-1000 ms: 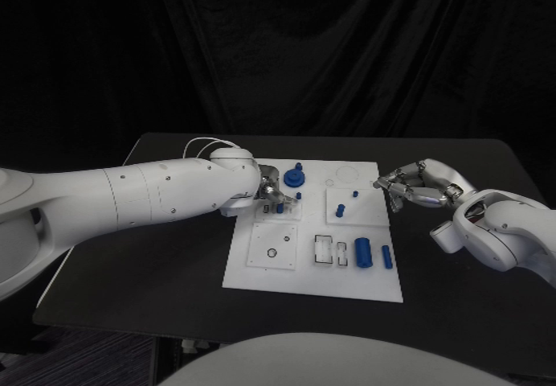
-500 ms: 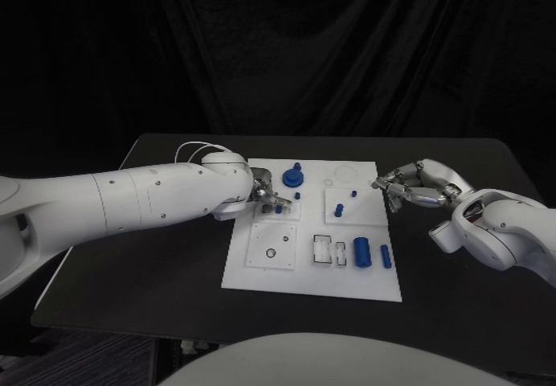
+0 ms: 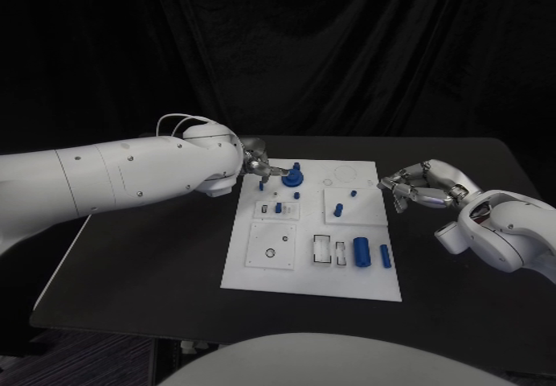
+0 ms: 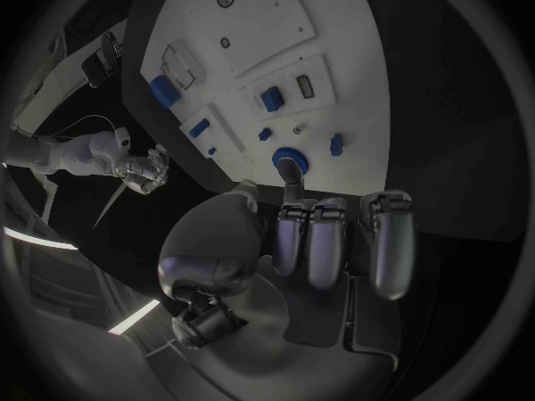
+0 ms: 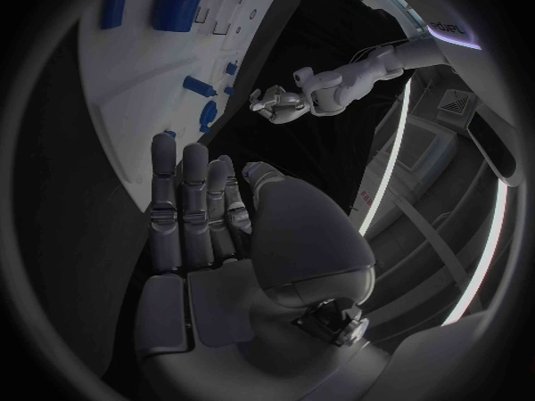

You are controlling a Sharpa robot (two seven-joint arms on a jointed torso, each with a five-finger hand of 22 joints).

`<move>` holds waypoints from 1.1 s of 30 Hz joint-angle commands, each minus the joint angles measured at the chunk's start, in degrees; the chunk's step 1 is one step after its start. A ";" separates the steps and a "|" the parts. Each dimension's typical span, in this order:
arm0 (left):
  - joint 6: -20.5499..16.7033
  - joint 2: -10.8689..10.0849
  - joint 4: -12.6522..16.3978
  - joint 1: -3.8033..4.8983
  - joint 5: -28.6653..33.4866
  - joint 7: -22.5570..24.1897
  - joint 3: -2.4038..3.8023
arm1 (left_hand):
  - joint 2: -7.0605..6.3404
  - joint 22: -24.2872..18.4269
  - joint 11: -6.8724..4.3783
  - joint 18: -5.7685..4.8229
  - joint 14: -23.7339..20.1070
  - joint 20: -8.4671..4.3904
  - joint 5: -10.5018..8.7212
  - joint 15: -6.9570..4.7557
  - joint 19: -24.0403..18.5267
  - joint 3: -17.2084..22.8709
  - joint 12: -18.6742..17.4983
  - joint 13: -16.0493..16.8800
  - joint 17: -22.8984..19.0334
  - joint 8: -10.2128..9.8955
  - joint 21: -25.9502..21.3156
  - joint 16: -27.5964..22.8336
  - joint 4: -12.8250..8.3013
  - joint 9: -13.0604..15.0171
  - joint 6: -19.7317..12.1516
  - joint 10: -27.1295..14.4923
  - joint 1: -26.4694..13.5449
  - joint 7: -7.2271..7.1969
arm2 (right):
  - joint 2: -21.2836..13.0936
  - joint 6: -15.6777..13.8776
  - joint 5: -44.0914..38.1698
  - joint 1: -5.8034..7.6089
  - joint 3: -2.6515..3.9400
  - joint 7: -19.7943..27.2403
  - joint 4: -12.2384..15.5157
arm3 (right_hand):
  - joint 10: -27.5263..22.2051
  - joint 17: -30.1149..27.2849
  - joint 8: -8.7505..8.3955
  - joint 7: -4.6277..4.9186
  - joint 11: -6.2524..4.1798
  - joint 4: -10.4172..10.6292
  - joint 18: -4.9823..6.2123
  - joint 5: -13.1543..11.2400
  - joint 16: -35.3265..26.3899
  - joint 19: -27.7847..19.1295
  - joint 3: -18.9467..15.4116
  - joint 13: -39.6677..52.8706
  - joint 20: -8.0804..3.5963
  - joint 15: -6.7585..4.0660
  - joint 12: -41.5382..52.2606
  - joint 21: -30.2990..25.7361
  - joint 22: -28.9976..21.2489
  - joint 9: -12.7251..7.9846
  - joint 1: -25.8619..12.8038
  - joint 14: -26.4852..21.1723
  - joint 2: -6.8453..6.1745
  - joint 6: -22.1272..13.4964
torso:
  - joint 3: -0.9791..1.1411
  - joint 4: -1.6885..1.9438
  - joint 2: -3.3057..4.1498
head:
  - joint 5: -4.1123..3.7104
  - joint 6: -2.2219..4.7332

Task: Assemble the parts on the task board

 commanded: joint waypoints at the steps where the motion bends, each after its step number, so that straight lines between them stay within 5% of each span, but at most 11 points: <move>1: 6.10 -0.43 -0.33 1.25 6.04 -0.41 -0.09 | 0.81 7.48 -0.14 -0.45 5.96 -0.32 -0.33 -0.43 1.31 -0.58 0.20 15.09 15.08 -0.17 -0.21 0.15 -0.11 0.40 -0.99 5.95 0.55 0.06 | -0.05 -0.63 -0.18 -0.13 0.04 -1.01 0.15 | -0.03 -0.08 0.27 -0.21 0.19 0.01 1.01 0.13 -0.21 0.25 -0.28 -0.10 0.07 0.08 0.21 -0.22 -0.06 0.09 -0.07 -0.48 0.40 -0.03 | 0.07 0.17 0.00 | -0.16 0.01; 8: 12.11 -0.18 -2.81 2.29 8.28 -1.73 -0.38 | 1.99 6.59 0.39 -0.17 5.96 0.11 0.11 0.06 0.49 -0.73 0.20 15.09 15.08 -2.66 -1.11 0.15 -0.30 -0.55 -2.30 5.95 3.87 0.64 | 0.36 -0.16 -0.18 -0.13 0.04 -1.27 -0.29 | 0.00 -0.12 0.32 -0.23 0.18 0.01 1.02 0.11 -0.18 0.27 -0.34 -0.12 0.07 0.07 0.24 -0.25 -0.06 0.10 -0.16 -0.46 0.40 0.02 | -0.01 -0.09 0.11 | 0.28 0.01; 14: 14.09 1.38 -7.00 2.32 8.70 -1.45 -0.44 | 2.04 6.08 1.08 0.02 5.96 0.67 0.68 0.65 -0.07 -0.77 0.20 15.09 15.08 -5.35 -1.75 0.15 -0.82 -1.65 -3.99 5.95 6.95 1.45 | 0.63 0.18 -0.18 -0.14 0.04 -1.27 -0.47 | -0.01 -0.23 0.41 -0.34 0.08 -0.19 1.03 0.37 -0.13 0.32 -0.29 -0.22 0.06 0.03 0.29 -0.33 -0.09 0.11 0.08 -0.47 0.38 0.04 | 0.20 -0.01 0.09 | 0.27 0.01; 20: 13.32 2.61 -9.98 2.00 8.81 -0.32 -0.45 | 2.14 6.46 1.38 -0.06 5.96 0.92 1.20 0.90 0.16 -0.52 0.20 15.09 15.08 -6.29 -1.53 0.15 -1.17 -1.75 -5.09 5.95 8.30 1.82 | 0.72 0.54 -0.18 -0.16 0.04 -1.44 -0.46 | -0.01 -0.28 0.43 -0.36 0.05 -0.25 1.04 0.51 -0.10 0.34 -0.25 -0.27 0.05 0.00 0.31 -0.36 -0.09 0.12 0.20 -0.46 0.39 0.03 | 0.02 0.27 0.06 | -0.07 0.01; 26: 12.96 3.54 -11.27 1.44 8.83 0.23 -0.46 | 2.16 6.58 1.39 -0.10 5.96 0.93 1.24 0.91 0.24 -0.50 0.20 15.09 15.08 -6.30 -1.44 0.15 -1.19 -1.74 -5.08 5.95 8.37 1.83 | 0.70 0.72 -0.18 -0.19 0.04 -1.45 -0.47 | -0.01 -0.30 0.44 -0.37 0.04 -0.27 1.04 0.57 -0.09 0.35 -0.24 -0.29 0.04 -0.01 0.32 -0.38 -0.10 0.12 0.24 -0.46 0.39 0.02 | -0.03 -0.17 0.01 | 0.42 0.01; 33: 13.18 4.49 -12.37 0.36 7.25 -0.16 -0.45 | 2.04 7.20 1.44 -0.26 5.96 1.01 1.74 0.94 0.67 -0.28 0.20 15.09 15.08 -6.44 -0.97 0.15 -1.62 -1.63 -5.14 5.95 9.20 1.87 | 0.74 0.54 -0.18 -0.20 0.04 -1.01 -0.36 | -0.01 -0.32 0.46 -0.37 0.04 -0.27 1.04 0.62 -0.08 0.37 -0.22 -0.31 0.03 -0.02 0.32 -0.39 -0.10 0.12 0.27 -0.45 0.41 0.02 | -0.20 -0.24 0.08 | 0.38 0.01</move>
